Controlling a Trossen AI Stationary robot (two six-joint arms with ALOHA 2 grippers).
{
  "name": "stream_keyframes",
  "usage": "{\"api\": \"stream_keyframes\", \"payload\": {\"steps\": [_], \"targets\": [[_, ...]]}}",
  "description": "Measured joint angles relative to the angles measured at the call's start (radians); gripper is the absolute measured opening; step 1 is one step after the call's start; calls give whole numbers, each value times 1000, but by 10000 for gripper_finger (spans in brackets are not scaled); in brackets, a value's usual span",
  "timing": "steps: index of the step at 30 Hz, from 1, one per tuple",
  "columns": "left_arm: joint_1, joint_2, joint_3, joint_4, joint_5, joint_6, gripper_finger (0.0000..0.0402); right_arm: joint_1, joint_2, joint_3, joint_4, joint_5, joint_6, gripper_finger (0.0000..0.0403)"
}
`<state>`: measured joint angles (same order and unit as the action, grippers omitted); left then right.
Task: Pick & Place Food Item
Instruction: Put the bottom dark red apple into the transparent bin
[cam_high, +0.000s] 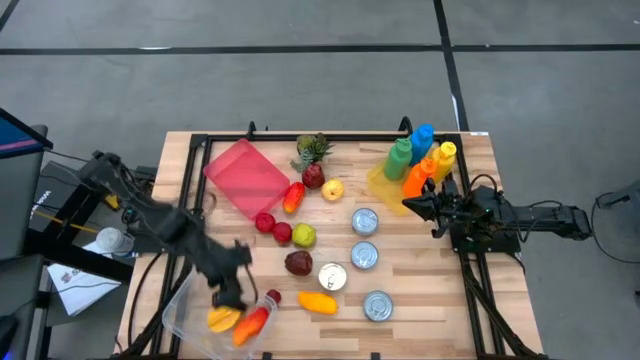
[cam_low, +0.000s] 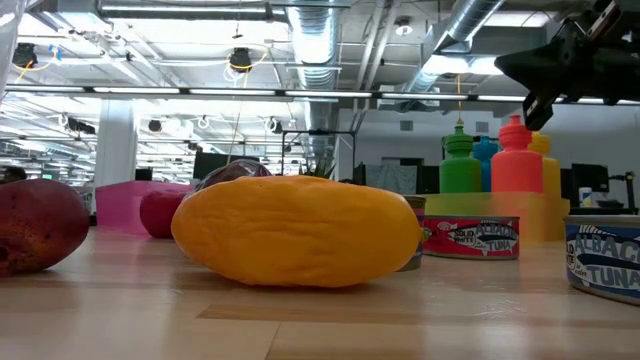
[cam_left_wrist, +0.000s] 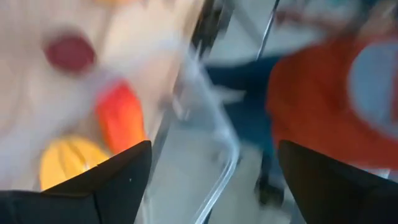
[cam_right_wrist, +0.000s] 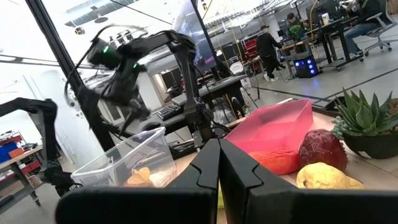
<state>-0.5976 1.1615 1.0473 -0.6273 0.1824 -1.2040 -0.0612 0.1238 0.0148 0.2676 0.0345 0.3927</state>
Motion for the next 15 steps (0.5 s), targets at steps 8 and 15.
{"api": "stream_keyframes", "payload": {"steps": [8, 15], "targets": [[231, -112, 0, 1, -233, 287, 334, 0, 0, 0, 0, 0, 0, 0], [370, 41, 0, 38, -148, 626, 343, 0, 0, 0, 0, 0, 0, 0]]}}
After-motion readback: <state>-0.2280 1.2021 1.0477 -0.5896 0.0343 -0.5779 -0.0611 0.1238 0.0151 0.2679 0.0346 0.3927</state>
